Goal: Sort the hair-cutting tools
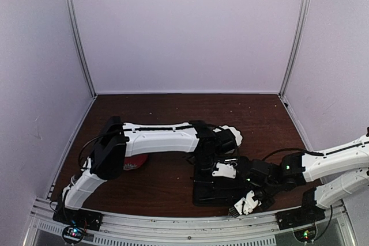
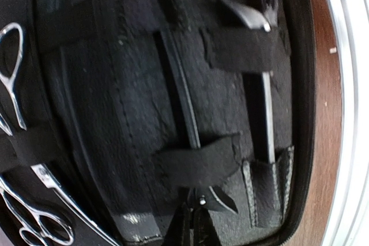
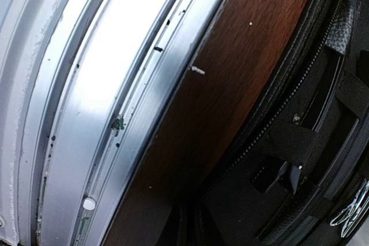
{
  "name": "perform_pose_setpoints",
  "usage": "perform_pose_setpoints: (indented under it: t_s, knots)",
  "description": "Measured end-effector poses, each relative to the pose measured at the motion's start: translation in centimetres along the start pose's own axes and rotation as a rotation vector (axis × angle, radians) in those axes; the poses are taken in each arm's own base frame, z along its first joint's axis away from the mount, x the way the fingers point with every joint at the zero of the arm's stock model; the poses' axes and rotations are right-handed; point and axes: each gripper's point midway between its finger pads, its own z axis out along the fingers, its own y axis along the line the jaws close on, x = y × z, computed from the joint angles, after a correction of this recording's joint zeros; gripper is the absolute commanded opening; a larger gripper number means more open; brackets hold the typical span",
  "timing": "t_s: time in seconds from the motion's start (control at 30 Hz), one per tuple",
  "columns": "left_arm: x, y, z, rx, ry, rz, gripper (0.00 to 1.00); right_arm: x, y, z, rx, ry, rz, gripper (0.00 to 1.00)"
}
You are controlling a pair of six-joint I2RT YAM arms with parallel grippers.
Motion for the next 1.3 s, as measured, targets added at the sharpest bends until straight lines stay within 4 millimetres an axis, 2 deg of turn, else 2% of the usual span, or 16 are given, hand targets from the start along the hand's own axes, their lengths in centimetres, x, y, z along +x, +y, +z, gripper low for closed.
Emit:
perform_pose_setpoints:
  t_s: [0.17, 0.27, 0.33, 0.43, 0.53, 0.63, 0.73, 0.8, 0.93, 1.03, 1.3]
  knots:
    - [-0.8, 0.1, 0.2, 0.007, -0.031, -0.016, 0.03, 0.0, 0.0, 0.0, 0.002, 0.0, 0.011, 0.03]
    - [-1.1, 0.1, 0.2, 0.009, -0.04, -0.029, 0.19, 0.0, 0.0, 0.0, 0.002, 0.001, 0.016, 0.08]
    - [-1.2, 0.2, 0.3, 0.007, -0.044, -0.035, 0.29, 0.0, -0.1, 0.0, 0.004, 0.001, 0.022, 0.16]
    - [-1.0, 0.5, 0.3, -0.017, -0.049, -0.051, 0.38, -0.1, -0.5, -0.1, 0.034, -0.004, 0.025, 0.27]
    - [0.5, 0.3, -0.1, -0.053, -0.015, -0.069, 0.42, 0.6, -1.6, -0.6, 0.114, 0.02, 0.024, 0.33]
    - [3.0, -0.2, -0.9, -0.09, 0.048, -0.101, 0.42, 1.1, -2.9, -2.3, 0.208, 0.029, 0.031, 0.35]
    - [5.0, -0.1, -2.5, -0.123, 0.066, -0.141, 0.42, 1.7, -4.2, -4.2, 0.277, 0.02, 0.071, 0.34]
    - [5.8, 0.2, -3.9, -0.142, 0.046, -0.171, 0.42, 2.8, -5.8, -5.6, 0.316, 0.026, 0.147, 0.34]
    - [6.2, 2.2, -7.1, -0.186, -0.058, -0.246, 0.42, 3.8, -7.6, -6.8, 0.346, 0.021, 0.229, 0.34]
    - [6.1, 4.5, -8.8, -0.203, -0.17, -0.326, 0.42, 3.3, -7.6, -7.0, 0.331, -0.013, 0.235, 0.34]
    - [8.5, 10.9, -9.5, -0.196, -0.335, -0.628, 0.44, 1.7, -5.4, -6.6, 0.188, -0.092, 0.245, 0.38]
